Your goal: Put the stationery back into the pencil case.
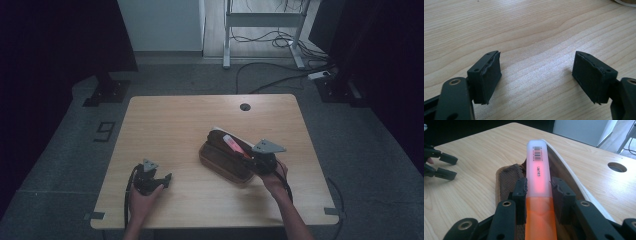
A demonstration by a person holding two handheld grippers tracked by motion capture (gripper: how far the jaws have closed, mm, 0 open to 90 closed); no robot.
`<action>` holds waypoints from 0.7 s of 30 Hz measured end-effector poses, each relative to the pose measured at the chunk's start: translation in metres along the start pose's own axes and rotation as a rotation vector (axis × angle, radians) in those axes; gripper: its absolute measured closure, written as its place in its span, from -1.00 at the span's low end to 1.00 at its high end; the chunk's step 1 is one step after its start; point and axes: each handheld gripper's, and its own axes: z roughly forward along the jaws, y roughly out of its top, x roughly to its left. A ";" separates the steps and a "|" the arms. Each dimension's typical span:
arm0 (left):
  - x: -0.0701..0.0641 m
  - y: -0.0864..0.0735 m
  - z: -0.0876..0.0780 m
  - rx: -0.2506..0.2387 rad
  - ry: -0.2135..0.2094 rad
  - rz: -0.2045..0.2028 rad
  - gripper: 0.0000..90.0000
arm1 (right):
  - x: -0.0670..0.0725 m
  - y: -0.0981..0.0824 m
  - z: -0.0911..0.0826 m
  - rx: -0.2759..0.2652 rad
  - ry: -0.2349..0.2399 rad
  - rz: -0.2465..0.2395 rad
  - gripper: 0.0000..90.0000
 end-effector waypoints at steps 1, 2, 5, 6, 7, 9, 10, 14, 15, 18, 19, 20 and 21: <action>0.000 0.000 0.000 -0.001 0.000 0.000 -0.50 | -0.001 0.000 0.000 -0.001 -0.003 -0.002 0.46; 0.000 0.000 0.000 -0.001 0.000 0.000 -0.50 | -0.001 0.000 0.000 -0.001 -0.003 -0.002 0.46; 0.000 0.000 0.000 -0.002 0.001 0.000 -0.50 | -0.005 -0.001 0.000 0.000 -0.012 0.001 0.46; 0.000 0.000 0.000 -0.002 0.001 0.000 -0.49 | -0.006 -0.001 0.000 -0.001 -0.017 -0.003 0.46; 0.000 0.000 0.000 -0.002 0.001 0.000 -0.49 | -0.007 -0.001 0.000 -0.002 -0.017 -0.001 0.46; 0.000 0.000 0.000 -0.002 0.001 0.000 -0.49 | -0.009 -0.001 -0.001 -0.005 -0.019 -0.004 0.46; 0.000 0.000 0.000 -0.002 0.001 0.000 -0.49 | -0.010 -0.001 -0.001 -0.003 -0.019 -0.006 0.46; 0.000 0.000 0.000 -0.002 0.001 0.000 -0.49 | -0.011 -0.002 0.000 0.003 -0.016 -0.019 0.45; 0.000 0.000 0.000 -0.002 0.001 0.000 -0.49 | -0.012 -0.002 0.001 0.005 -0.016 -0.030 0.46; 0.000 0.000 0.000 -0.002 0.001 0.000 -0.49 | -0.012 -0.002 0.002 0.009 -0.010 -0.040 0.46; 0.000 0.000 0.000 -0.002 0.001 0.000 -0.49 | -0.011 -0.002 0.003 0.014 -0.008 -0.049 0.45; 0.000 0.000 0.000 -0.002 0.001 0.000 -0.49 | -0.011 -0.003 0.004 0.017 -0.005 -0.056 0.45; 0.000 0.000 0.000 -0.002 0.001 0.000 -0.49 | -0.011 -0.003 0.005 0.022 -0.002 -0.061 0.45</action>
